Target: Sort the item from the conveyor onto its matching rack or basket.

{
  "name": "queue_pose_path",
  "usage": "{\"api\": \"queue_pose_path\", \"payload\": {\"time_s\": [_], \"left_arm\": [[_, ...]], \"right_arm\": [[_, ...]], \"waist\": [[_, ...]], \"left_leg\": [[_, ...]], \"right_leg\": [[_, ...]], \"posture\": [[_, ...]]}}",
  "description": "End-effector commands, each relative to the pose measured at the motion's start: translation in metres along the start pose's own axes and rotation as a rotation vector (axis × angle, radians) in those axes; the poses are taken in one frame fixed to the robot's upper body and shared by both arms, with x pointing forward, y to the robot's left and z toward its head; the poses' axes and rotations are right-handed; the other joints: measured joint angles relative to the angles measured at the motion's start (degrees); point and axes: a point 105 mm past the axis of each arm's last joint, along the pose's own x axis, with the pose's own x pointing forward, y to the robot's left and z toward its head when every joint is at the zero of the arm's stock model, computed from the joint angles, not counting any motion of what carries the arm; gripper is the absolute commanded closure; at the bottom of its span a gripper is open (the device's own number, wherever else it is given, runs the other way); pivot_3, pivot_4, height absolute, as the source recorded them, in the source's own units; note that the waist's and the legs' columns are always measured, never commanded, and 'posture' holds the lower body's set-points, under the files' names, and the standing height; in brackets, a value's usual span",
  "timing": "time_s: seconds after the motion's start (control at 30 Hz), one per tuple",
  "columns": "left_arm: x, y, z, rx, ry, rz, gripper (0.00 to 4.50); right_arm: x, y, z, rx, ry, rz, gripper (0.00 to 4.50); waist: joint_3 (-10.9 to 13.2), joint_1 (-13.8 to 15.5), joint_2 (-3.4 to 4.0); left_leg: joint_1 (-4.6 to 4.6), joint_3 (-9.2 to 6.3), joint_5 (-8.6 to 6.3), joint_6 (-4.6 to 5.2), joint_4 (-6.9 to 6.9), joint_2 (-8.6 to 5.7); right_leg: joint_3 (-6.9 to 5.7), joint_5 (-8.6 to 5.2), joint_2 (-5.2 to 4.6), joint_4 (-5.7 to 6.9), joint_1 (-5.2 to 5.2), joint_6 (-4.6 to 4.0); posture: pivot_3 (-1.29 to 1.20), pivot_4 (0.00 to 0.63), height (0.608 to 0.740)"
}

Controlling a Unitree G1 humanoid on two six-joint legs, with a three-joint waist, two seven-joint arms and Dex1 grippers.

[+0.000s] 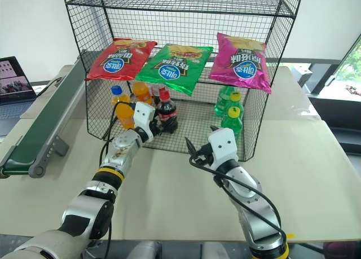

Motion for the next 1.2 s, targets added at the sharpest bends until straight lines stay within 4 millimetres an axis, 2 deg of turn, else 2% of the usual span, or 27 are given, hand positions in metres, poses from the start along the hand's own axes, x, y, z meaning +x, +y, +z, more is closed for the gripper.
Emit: {"api": "queue_pose_path", "payload": {"time_s": [0.03, 0.13, 0.23, 0.27, 0.43, 0.57, 0.73, 0.9, 1.0, 1.1, 1.2], "left_arm": [[0.005, 0.005, 0.023, 0.033, -0.083, 0.011, 1.55], [0.002, 0.004, 0.017, 0.013, -0.067, 0.005, 1.55], [0.001, 0.004, 0.016, -0.004, -0.065, 0.003, 0.14], [0.001, 0.005, 0.016, -0.005, -0.067, 0.002, 0.06], [-0.006, 0.007, 0.015, -0.023, -0.069, -0.001, 0.06], [-0.024, 0.008, 0.011, -0.034, -0.055, -0.001, 0.06], [-0.065, 0.004, 0.013, -0.049, -0.013, -0.028, 0.06], [-0.105, 0.006, 0.013, -0.065, 0.067, -0.020, 0.06], [-0.126, 0.003, 0.006, -0.079, 0.126, -0.011, 0.06], [-0.154, 0.004, -0.011, -0.069, 0.214, 0.061, 0.06], [-0.168, 0.001, -0.019, -0.056, 0.247, 0.109, 0.06]], "right_arm": [[0.001, -0.005, 0.014, -0.011, -0.049, -0.009, 0.00], [0.002, -0.006, 0.015, -0.014, -0.048, -0.004, 0.00], [0.003, -0.007, 0.015, -0.013, -0.049, 0.002, 0.00], [0.003, -0.007, 0.015, -0.012, -0.049, 0.003, 0.00], [0.005, -0.006, 0.014, -0.006, -0.046, 0.016, 0.00], [0.005, -0.002, 0.010, -0.003, -0.040, 0.036, 0.00], [0.001, 0.000, 0.001, -0.007, -0.016, 0.077, 0.00], [-0.006, 0.006, -0.023, 0.039, 0.037, 0.139, 0.00], [-0.011, 0.011, -0.041, 0.044, 0.083, 0.169, 0.00], [-0.015, 0.010, -0.059, 0.046, 0.127, 0.150, 0.00], [-0.017, 0.011, -0.067, 0.038, 0.145, 0.142, 0.00]], "waist": [[0.0, 0.1, 0.00], [0.0, 0.2, 0.00], [0.0, 0.1, 0.01], [0.0, 0.1, 0.01], [0.0, 0.1, 0.02], [0.0, -0.1, 0.05], [0.0, -0.5, 0.10], [-0.1, 0.0, 0.12], [-0.1, -0.1, 0.14], [-0.1, -0.2, 0.16], [-0.1, -0.1, 0.17]], "left_leg": [[-0.01, 0.00, 0.00, 0.00, 0.01, 0.00], [-0.01, 0.00, 0.00, 0.00, 0.03, 0.00], [-0.01, -0.01, 0.00, 0.00, 0.04, 0.00], [0.00, -0.01, 0.00, 0.00, 0.04, 0.00], [0.01, -0.01, 0.00, 0.00, 0.05, 0.00], [0.03, -0.01, 0.00, 0.00, 0.05, 0.02], [0.06, -0.03, 0.00, 0.00, 0.04, 0.06], [0.09, -0.04, 0.00, 0.00, 0.08, 0.06], [0.11, -0.04, 0.00, -0.01, 0.11, 0.06], [0.10, -0.03, -0.01, -0.01, 0.10, 0.07], [0.10, -0.02, -0.01, -0.01, 0.08, 0.11]], "right_leg": [[0.00, 0.00, 0.01, 0.00, 0.00, 0.01], [-0.01, 0.01, 0.00, 0.02, 0.00, 0.03], [-0.01, 0.01, 0.01, 0.02, 0.00, 0.03], [-0.01, 0.01, 0.01, 0.03, 0.01, 0.03], [-0.01, 0.01, 0.01, 0.05, 0.02, 0.03], [0.00, 0.03, 0.01, 0.08, 0.03, -0.02], [0.01, 0.04, 0.02, 0.17, 0.02, -0.04], [0.00, 0.02, 0.01, 0.16, 0.07, 0.00], [0.00, 0.01, 0.00, 0.15, 0.10, 0.01], [0.01, 0.02, 0.00, 0.12, 0.09, -0.01], [0.01, 0.03, 0.02, 0.13, 0.05, -0.04]], "posture": [[0.00, 0.150, 0.738], [0.00, 0.150, 0.738], [0.00, 0.150, 0.738], [0.00, 0.150, 0.738], [0.00, 0.150, 0.738], [0.00, 0.150, 0.738], [0.00, 0.150, 0.738], [0.00, 0.150, 0.738], [0.00, 0.150, 0.738], [0.00, 0.150, 0.738], [0.00, 0.150, 0.738]]}}
